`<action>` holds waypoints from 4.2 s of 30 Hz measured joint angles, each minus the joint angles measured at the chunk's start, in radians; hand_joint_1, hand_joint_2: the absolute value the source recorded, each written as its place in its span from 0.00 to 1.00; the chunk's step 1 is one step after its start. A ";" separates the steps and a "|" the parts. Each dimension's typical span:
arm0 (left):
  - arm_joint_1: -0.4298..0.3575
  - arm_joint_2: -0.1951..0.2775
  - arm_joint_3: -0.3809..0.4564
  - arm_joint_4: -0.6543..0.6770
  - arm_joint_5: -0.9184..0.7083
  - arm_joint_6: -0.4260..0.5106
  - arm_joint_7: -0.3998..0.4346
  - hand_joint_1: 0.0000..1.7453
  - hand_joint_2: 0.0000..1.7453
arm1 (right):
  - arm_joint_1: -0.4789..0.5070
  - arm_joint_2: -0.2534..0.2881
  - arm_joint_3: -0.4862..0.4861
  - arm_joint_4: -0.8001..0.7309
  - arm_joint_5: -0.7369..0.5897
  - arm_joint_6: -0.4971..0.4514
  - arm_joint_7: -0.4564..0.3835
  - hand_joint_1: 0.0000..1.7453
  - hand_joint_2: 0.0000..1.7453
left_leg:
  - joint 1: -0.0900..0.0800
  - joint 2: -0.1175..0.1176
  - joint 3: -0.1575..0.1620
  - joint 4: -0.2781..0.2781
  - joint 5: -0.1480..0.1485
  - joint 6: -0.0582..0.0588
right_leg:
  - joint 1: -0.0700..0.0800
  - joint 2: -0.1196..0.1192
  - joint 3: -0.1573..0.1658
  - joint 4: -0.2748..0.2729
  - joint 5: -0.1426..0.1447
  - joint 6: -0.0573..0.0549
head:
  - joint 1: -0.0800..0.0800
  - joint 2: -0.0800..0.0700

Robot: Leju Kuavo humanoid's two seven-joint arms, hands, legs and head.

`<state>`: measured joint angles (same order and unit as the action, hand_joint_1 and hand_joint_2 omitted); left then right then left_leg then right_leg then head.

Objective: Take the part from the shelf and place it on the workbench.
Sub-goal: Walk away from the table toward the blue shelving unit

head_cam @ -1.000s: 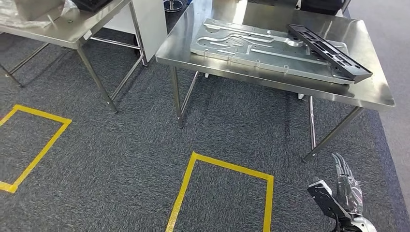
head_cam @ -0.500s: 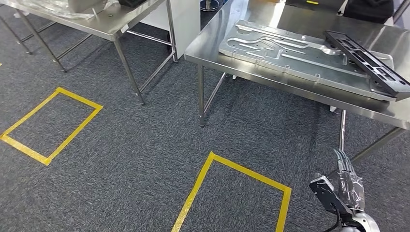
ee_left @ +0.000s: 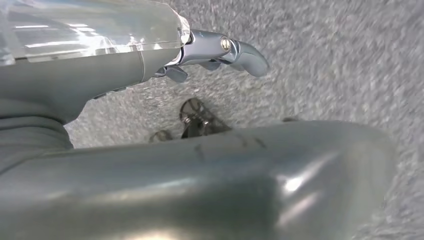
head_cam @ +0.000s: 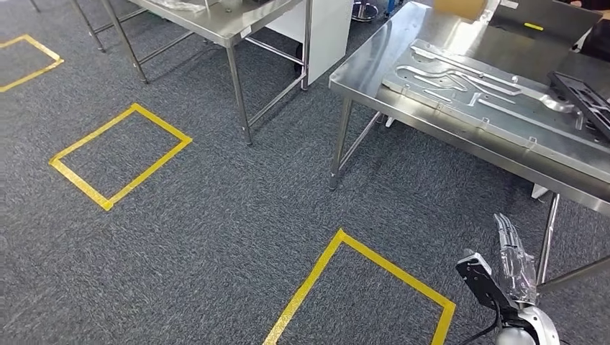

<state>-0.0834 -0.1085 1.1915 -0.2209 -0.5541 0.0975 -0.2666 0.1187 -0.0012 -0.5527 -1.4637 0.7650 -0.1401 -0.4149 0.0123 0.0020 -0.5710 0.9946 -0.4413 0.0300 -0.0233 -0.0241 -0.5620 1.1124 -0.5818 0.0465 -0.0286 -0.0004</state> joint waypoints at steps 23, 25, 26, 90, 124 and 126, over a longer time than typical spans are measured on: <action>0.000 0.017 0.025 0.000 0.083 0.041 -0.010 0.00 0.00 | -0.021 -0.061 0.168 0.119 -0.094 -0.103 -0.028 0.00 0.00 | -0.004 0.047 -0.013 0.062 -0.036 -0.043 | 0.009 -0.066 0.044 -0.119 0.082 -0.045 | -0.001 0.000; -0.002 0.018 0.032 0.000 0.095 0.042 -0.020 0.00 0.00 | -0.027 -0.072 0.190 0.133 -0.100 -0.116 -0.030 0.00 0.00 | -0.007 0.064 0.013 0.011 -0.026 -0.032 | 0.014 -0.083 0.050 -0.117 0.078 -0.032 | -0.001 0.000; -0.001 0.018 0.037 0.000 0.103 0.041 -0.027 0.00 0.00 | -0.030 -0.076 0.200 0.139 -0.104 -0.124 -0.031 0.00 0.00 | -0.009 0.053 0.011 0.011 -0.024 -0.027 | 0.014 -0.092 0.053 -0.118 0.077 -0.025 | -0.001 0.000; 0.002 0.024 0.119 -0.002 0.138 0.081 -0.027 0.00 0.00 | -0.094 -0.090 0.366 0.219 -0.063 -0.129 0.023 0.00 0.00 | -0.011 0.022 0.008 0.004 -0.009 -0.024 | 0.030 -0.075 0.037 -0.108 0.080 -0.053 | 0.001 0.000; -0.007 0.076 0.107 -0.003 0.132 0.067 -0.050 0.00 0.00 | -0.010 -0.083 0.295 0.098 -0.079 -0.098 0.030 0.00 0.00 | -0.010 0.004 0.025 -0.003 -0.013 -0.005 | 0.019 -0.023 -0.017 0.000 0.021 -0.036 | 0.002 0.000; -0.009 0.076 0.107 -0.003 0.126 0.063 -0.051 0.00 0.00 | 0.003 -0.083 0.281 0.097 -0.081 -0.098 0.031 0.00 0.00 | -0.010 -0.018 0.020 -0.002 -0.010 -0.001 | 0.014 0.015 -0.081 0.132 -0.038 -0.029 | 0.002 0.000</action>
<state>-0.0927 -0.0330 1.2985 -0.2235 -0.4279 0.1606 -0.3175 0.1217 -0.0840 -0.2721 -1.3663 0.6838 -0.2384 -0.3835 0.0025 -0.0163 -0.5511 0.9921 -0.4509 0.0289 -0.0089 -0.0095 -0.6433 1.2449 -0.6201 0.0172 -0.0263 -0.0004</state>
